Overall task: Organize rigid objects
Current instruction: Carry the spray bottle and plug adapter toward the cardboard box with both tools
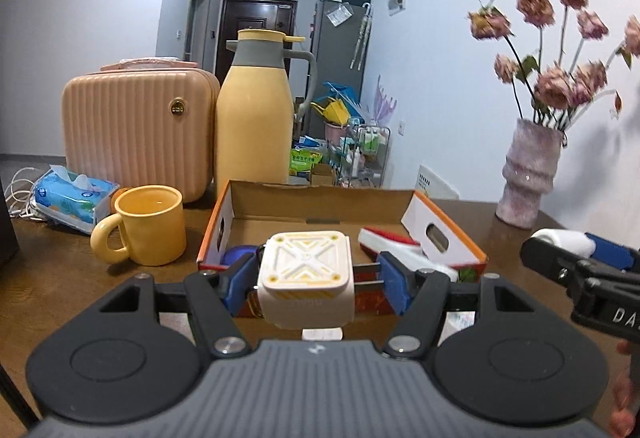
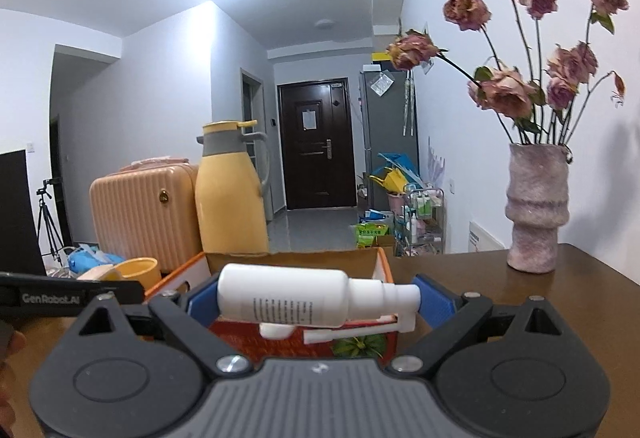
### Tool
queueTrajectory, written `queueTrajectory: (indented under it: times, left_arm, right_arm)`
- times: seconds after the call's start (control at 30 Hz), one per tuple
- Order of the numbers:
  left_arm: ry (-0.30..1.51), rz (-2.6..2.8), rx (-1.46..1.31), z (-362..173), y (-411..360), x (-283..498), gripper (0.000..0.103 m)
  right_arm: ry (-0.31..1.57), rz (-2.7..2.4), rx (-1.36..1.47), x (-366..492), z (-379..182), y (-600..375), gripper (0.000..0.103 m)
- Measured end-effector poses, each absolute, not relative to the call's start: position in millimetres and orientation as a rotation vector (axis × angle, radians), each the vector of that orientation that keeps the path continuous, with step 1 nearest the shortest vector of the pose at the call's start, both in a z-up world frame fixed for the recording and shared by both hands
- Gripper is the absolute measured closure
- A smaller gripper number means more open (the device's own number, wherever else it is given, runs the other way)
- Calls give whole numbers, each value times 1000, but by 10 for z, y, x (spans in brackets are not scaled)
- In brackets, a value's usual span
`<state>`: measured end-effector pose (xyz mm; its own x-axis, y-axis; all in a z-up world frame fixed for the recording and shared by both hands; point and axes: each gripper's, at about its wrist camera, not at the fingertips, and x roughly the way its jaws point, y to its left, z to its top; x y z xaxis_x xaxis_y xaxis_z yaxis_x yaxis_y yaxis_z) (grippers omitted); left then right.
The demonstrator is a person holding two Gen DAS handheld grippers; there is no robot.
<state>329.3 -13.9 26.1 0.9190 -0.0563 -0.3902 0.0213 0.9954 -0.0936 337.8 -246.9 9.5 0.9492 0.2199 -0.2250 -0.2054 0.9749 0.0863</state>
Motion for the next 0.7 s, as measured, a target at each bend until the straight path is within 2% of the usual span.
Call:
queueTrajectory:
  times: [0.7]
  left_arm:
    - [407, 15, -163, 276, -19, 4145, 37]
  right_arm:
    - [250, 209, 59, 4338, 166, -2216, 6]
